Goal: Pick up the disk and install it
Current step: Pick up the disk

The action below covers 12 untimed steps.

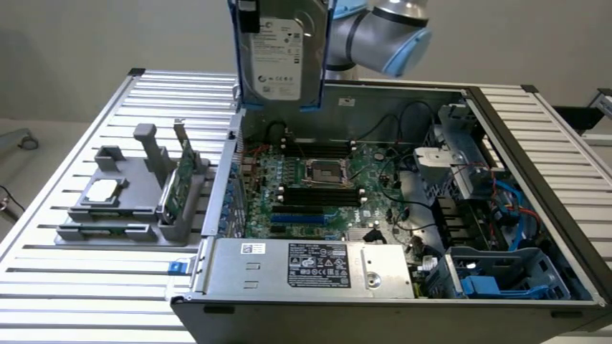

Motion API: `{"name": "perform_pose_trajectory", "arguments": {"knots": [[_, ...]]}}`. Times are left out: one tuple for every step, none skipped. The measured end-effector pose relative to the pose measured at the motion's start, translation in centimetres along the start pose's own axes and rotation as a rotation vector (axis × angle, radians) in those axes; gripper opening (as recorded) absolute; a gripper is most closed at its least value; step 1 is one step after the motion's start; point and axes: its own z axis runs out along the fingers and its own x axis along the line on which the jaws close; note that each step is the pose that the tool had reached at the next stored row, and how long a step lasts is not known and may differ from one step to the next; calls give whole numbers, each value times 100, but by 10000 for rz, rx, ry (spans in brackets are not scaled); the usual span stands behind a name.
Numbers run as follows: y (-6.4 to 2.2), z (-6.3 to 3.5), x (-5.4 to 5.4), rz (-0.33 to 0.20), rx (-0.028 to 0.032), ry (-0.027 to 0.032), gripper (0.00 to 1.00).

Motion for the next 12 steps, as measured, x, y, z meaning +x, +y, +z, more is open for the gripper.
{"name": "perform_pose_trajectory", "arguments": {"knots": [[-30,-2,28,0,-3,1,33],[-51,-1,60,1,-3,0,33],[-65,-2,97,0,-3,0,33],[-77,-4,137,0,-4,1,33],[-86,-4,178,1,-3,0,33],[-95,-4,218,2,-3,0,33],[-104,-5,259,1,-5,0,33],[-113,-6,303,0,-9,1,33],[-123,-6,337,1,-14,-1,33],[-147,-6,364,2,-18,-1,33],[-185,-7,384,1,-16,-3,33],[-230,-9,402,0,-18,-9,33]]}}
